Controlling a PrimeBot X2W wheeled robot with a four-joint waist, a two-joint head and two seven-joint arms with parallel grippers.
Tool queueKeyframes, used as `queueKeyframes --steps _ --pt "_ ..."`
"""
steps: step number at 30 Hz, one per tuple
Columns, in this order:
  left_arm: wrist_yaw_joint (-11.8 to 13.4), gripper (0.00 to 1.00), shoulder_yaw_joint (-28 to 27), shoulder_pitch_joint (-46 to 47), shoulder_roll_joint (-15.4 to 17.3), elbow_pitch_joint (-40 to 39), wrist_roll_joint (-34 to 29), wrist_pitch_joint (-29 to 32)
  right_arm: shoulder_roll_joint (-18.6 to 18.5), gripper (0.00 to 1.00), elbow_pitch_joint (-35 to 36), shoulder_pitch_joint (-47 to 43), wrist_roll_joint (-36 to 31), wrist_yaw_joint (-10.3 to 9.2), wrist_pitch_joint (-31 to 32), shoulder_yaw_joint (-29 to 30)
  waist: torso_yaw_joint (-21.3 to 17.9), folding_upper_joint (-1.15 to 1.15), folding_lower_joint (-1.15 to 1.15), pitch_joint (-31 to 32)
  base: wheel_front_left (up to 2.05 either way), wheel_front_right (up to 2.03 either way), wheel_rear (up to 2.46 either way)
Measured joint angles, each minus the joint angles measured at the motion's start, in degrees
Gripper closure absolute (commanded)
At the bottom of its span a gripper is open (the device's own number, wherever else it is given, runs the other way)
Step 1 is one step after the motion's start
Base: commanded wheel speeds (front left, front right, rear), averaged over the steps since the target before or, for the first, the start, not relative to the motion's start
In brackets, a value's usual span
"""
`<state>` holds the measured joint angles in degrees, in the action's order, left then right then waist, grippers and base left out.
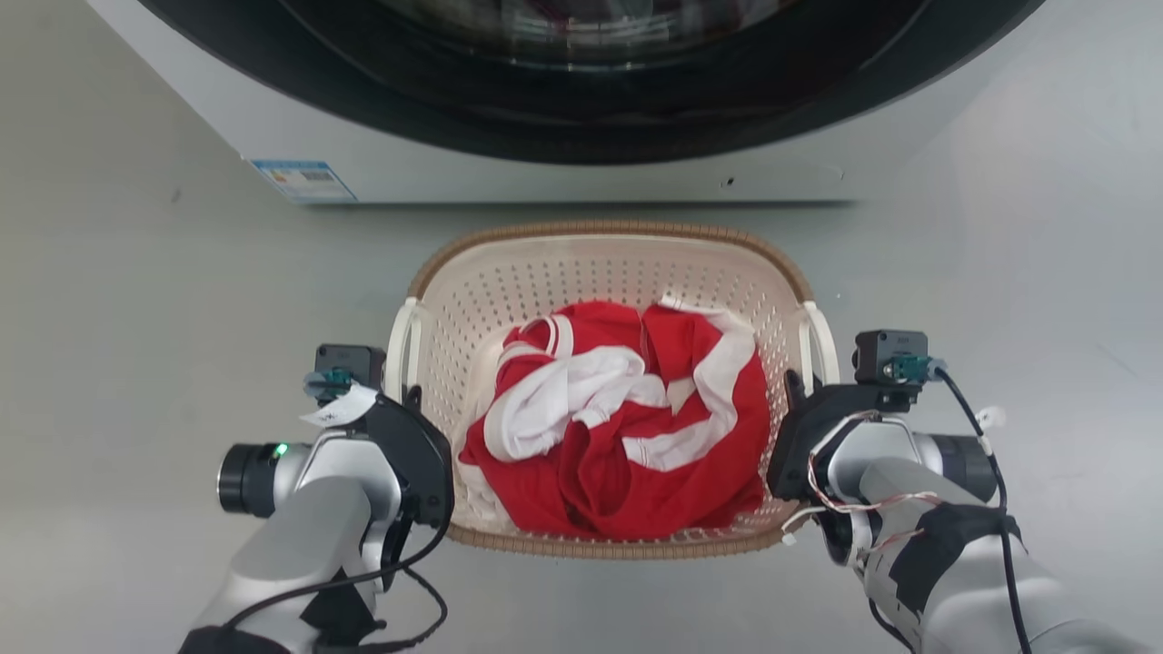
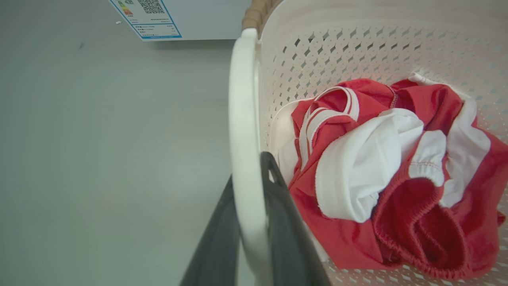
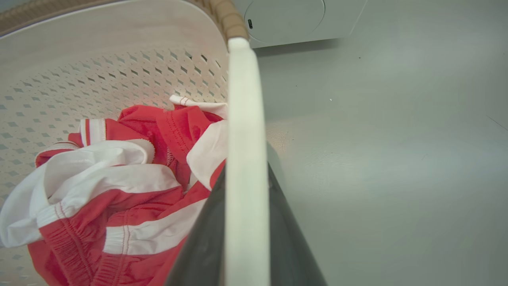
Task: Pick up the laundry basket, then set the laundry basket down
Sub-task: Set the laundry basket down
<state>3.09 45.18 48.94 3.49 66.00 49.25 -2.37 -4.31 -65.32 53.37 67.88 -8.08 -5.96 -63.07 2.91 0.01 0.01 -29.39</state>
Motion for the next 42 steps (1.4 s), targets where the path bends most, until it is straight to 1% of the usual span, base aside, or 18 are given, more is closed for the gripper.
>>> queueKeyframes --steps 16,25,32,39,42 --pt "0.51 1.00 -0.56 9.90 0.00 -0.11 -0.65 -1.78 -0.26 1.00 -2.16 9.68 -1.99 0.00 -1.77 0.15 0.46 0.00 0.00 -13.62 0.00 0.00 0.00" --pt "0.51 1.00 -0.64 12.94 -0.20 0.15 -0.96 -2.88 -0.35 1.00 -3.63 13.49 -2.99 0.01 -3.04 0.04 1.01 0.00 0.00 -20.16 0.00 0.00 0.00" --pt "0.44 1.00 -1.22 15.36 -0.24 0.35 -0.96 -4.70 -0.44 1.00 -4.31 16.02 -3.89 0.02 -4.22 -0.29 2.02 -0.02 -0.02 -23.15 0.00 0.00 0.00" --pt "0.34 1.00 -1.66 16.70 -0.27 1.33 -0.96 -5.65 -0.35 1.00 -4.48 17.03 -4.14 0.12 -4.91 -0.71 2.82 -0.02 -0.02 -24.95 0.00 0.00 0.00" --pt "-0.11 1.00 -1.65 16.71 -0.40 1.82 -0.96 -5.89 -0.43 1.00 -4.61 17.55 -4.15 0.29 -5.22 -0.79 3.03 -0.02 -0.02 -25.19 0.00 0.00 0.00"
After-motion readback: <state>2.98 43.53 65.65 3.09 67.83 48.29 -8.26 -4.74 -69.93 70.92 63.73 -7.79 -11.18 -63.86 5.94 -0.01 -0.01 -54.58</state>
